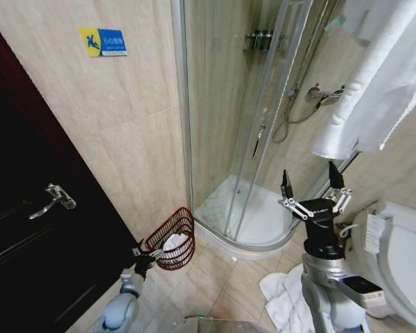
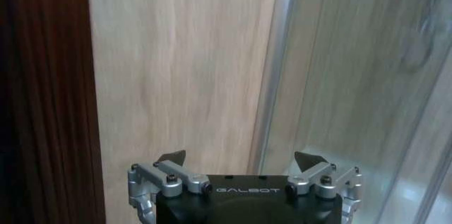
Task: Discard the used towel into the hamper.
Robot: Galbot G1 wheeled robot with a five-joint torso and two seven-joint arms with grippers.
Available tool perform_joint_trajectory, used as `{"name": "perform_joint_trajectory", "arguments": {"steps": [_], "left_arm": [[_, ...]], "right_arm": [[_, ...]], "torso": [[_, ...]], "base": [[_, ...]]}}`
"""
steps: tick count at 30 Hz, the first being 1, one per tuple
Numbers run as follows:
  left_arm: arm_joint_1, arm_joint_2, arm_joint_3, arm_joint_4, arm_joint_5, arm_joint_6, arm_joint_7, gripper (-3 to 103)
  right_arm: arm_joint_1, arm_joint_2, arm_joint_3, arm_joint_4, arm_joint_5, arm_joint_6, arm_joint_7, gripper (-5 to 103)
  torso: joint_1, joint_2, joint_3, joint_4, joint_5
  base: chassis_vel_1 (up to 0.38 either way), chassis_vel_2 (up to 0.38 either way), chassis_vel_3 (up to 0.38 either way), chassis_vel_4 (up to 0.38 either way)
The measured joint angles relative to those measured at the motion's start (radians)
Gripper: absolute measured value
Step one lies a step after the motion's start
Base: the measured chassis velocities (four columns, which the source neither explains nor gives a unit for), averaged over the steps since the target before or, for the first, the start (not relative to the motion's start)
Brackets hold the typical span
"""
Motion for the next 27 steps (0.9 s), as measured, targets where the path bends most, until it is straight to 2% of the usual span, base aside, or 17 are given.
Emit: {"name": "perform_joint_trajectory", "arguments": {"steps": [2,5,8,11,14,16,18,20,22,25,27], "left_arm": [[0.03,-0.012,-0.035,-0.047,0.016,0.002,0.004,100],[0.068,-0.049,-0.117,-0.108,0.096,-0.009,0.02,100],[0.095,-0.079,-0.151,-0.152,0.12,-0.014,0.023,100],[0.108,-0.095,-0.165,-0.178,0.124,-0.014,0.029,100],[0.137,-0.146,-0.168,-0.276,0.095,0.033,0.03,100],[0.161,-0.176,-0.146,-0.356,0.044,0.084,0.03,100],[0.166,-0.182,-0.141,-0.375,0.033,0.095,0.029,100],[0.185,-0.201,-0.127,-0.455,0.009,0.135,0.028,100],[0.19,-0.207,-0.127,-0.476,0.008,0.143,0.028,100],[0.202,-0.215,-0.133,-0.523,0.009,0.173,0.038,100],[0.215,-0.214,-0.139,-0.553,0.004,0.21,0.066,100]], "right_arm": [[-0.002,-0.005,-0.004,0.0,-0.014,-0.007,0.009,100],[0.005,-0.003,-0.016,0.001,-0.066,-0.04,0.08,100],[0.011,0.003,-0.027,0.0,-0.085,-0.069,0.124,100],[0.016,0.005,-0.031,-0.001,-0.088,-0.082,0.136,100],[0.036,0.01,-0.036,-0.008,-0.089,-0.105,0.151,100],[0.04,0.009,-0.028,-0.008,-0.072,-0.114,0.151,100],[0.04,0.007,-0.023,-0.008,-0.064,-0.116,0.151,100],[0.043,-0.006,0.002,-0.008,-0.031,-0.122,0.151,100],[0.042,-0.009,0.007,-0.007,-0.022,-0.123,0.151,100],[0.039,-0.009,0.009,-0.003,-0.012,-0.124,0.15,100],[0.039,-0.001,-0.002,-0.002,-0.012,-0.124,0.14,100]], "torso": [[0.0,0.0,0.0,0.0001,0.0009],[0.0,0.0,0.0,0.0001,0.0],[0.0,0.0,0.0,0.0001,0.0001],[0.0,0.0,0.0,0.0001,0.0],[0.0,0.0,0.0,0.0001,0.0],[0.0,0.0,0.0,0.0001,0.0],[0.0,0.0,0.0,0.0001,0.0002],[0.0,0.0,0.0,0.0001,0.0001],[0.0,0.0,0.0,0.0001,0.0003],[0.0,0.0,0.0,0.0001,0.0003],[0.0,0.0,0.0,0.0001,0.0002]], "base": [[0.0,0.0,0.0,0.0],[0.0,0.0,0.0,0.0],[0.0,0.0,0.0,0.0],[0.0,0.0,0.0,0.0],[0.0,0.0,0.0,0.0],[0.0,0.0,0.0,0.0],[0.0,0.0,0.0,0.0],[0.0,0.0,0.0,0.0],[0.0,0.0,0.0,0.0],[0.0,0.0,0.0,0.0],[0.0,0.0,0.0,0.0]]}}
